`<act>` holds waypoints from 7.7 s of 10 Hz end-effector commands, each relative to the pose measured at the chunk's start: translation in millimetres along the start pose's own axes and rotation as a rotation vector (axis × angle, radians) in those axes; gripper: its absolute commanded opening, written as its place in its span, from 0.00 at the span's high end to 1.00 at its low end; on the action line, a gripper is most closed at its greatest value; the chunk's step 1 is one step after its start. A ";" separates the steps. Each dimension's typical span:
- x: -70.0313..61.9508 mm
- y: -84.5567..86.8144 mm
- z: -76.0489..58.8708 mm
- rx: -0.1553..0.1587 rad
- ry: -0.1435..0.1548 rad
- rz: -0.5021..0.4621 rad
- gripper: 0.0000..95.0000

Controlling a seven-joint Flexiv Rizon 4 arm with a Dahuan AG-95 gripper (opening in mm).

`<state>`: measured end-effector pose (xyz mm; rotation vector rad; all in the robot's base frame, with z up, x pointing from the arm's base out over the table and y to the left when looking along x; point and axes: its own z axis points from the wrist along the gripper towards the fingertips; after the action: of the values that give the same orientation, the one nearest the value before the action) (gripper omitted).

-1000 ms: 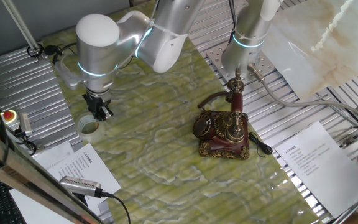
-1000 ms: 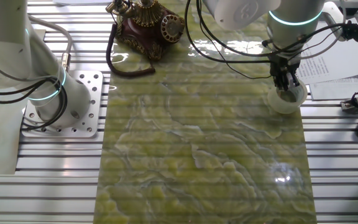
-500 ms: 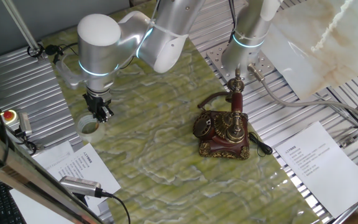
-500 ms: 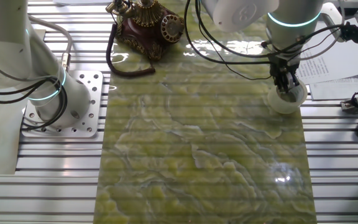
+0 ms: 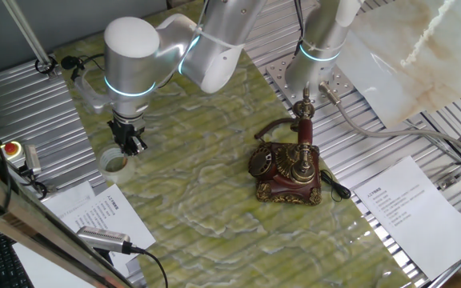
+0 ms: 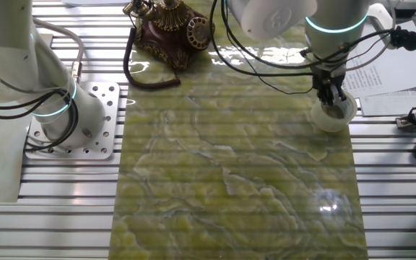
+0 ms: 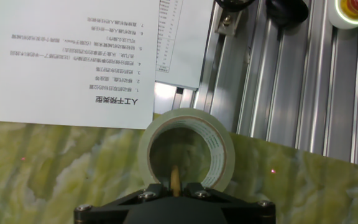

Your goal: Dial a number on an old rotary phone

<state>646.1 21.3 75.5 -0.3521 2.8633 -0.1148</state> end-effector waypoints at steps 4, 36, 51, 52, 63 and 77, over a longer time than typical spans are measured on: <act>1.1 -0.1 0.7 -0.004 -0.017 -0.008 0.80; -29.3 2.8 -113.6 -0.167 0.282 -0.185 1.00; 10.4 95.5 -126.5 -0.314 0.424 -0.011 1.00; 10.6 95.4 -126.3 -0.313 0.424 -0.010 1.00; 8.4 111.4 -141.9 -0.283 0.477 -0.020 1.00; 89.6 158.1 -175.1 -0.344 0.459 -0.057 1.00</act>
<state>480.8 160.0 206.2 -0.5346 3.3273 0.3366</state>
